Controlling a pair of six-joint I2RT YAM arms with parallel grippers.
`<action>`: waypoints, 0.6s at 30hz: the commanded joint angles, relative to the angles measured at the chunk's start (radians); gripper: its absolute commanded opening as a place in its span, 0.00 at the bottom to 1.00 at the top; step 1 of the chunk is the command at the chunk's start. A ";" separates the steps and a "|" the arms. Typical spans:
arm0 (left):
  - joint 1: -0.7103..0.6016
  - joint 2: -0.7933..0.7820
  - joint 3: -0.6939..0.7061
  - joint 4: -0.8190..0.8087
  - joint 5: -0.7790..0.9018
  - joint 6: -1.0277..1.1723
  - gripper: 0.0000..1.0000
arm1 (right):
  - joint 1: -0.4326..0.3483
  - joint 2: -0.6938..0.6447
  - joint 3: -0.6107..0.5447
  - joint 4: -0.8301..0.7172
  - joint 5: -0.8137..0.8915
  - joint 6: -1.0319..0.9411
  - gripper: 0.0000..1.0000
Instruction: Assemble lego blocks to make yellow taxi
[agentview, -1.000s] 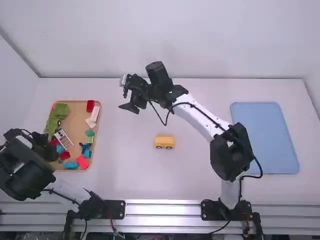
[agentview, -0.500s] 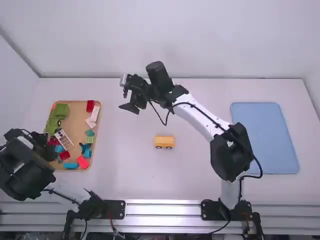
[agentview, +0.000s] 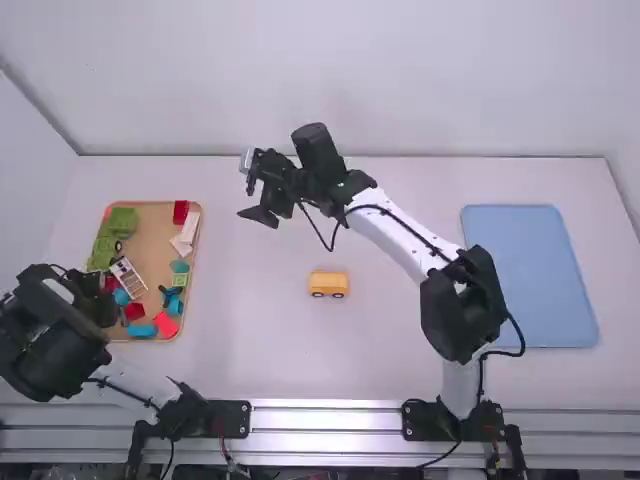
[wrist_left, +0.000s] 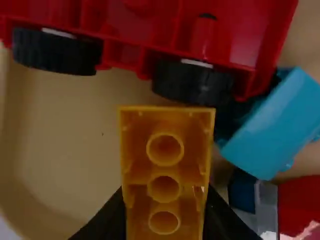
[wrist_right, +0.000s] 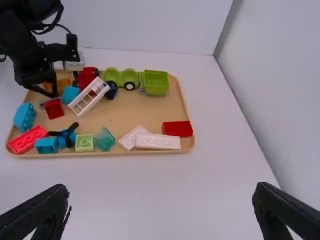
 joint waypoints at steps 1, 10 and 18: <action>0.006 -0.005 0.016 -0.013 0.000 -0.074 0.24 | -0.004 0.003 0.026 0.000 -0.002 0.003 0.98; -0.012 -0.251 -0.011 -0.077 0.166 -0.090 0.19 | -0.035 0.003 0.026 0.000 -0.003 0.039 0.98; -0.104 -0.608 -0.192 0.018 0.726 0.150 0.27 | -0.084 0.003 0.026 -0.003 -0.082 0.074 0.99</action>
